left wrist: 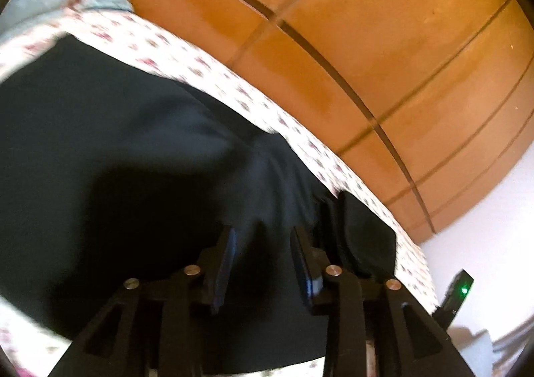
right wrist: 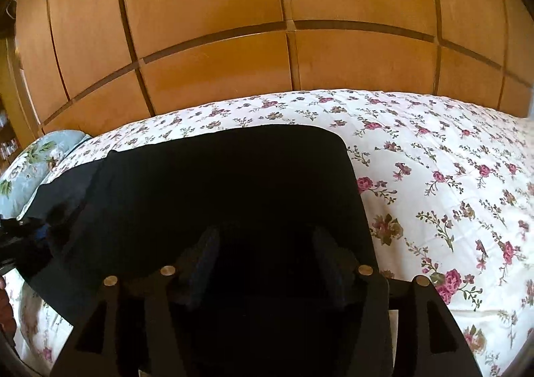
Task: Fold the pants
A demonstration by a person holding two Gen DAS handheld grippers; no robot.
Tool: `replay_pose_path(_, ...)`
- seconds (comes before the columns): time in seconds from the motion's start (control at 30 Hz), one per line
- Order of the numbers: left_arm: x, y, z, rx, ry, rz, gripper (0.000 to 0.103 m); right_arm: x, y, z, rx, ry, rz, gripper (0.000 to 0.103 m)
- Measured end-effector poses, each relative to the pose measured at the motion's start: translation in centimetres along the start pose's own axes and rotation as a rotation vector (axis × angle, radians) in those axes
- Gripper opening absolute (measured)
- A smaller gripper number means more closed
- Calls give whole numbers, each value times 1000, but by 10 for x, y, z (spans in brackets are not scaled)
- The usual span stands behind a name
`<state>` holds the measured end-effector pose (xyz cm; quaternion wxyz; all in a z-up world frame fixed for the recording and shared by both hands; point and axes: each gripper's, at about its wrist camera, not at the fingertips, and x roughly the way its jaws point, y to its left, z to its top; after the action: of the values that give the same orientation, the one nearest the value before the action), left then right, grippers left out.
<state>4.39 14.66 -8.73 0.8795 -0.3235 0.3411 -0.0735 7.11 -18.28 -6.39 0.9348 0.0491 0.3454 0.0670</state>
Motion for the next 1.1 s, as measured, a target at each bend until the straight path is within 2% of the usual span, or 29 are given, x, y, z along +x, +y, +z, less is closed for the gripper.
replay_pose_path(0.13,-39,28,5,-57,-119,104,38,0,-1,0,2,-4,2,61)
replay_pose_path(0.23,-71,53,3,-131,-227,170,57,0,0,-1,1,-7,1,61)
replay_pose_path(0.27,-83,63,1,-173,-272,189,61,-1,-1,-1,2,-8,3,61)
replay_pose_path(0.4,-107,92,-3,-306,-349,217,61,-1,0,-2,3,-10,4,61)
replay_pose_path(0.53,-112,106,-5,-337,-332,189,62,-2,0,-2,4,-11,5,61)
replay_pose_path(0.77,-103,109,-12,-347,-334,145,72,-3,2,-3,15,-16,9,61)
replay_pose_path(0.87,-102,114,-8,-365,-339,99,76,-3,3,-3,15,-17,8,61)
replay_pose_path(1.1,-99,132,-2,-451,-369,-26,76,-4,3,-3,22,-22,14,61)
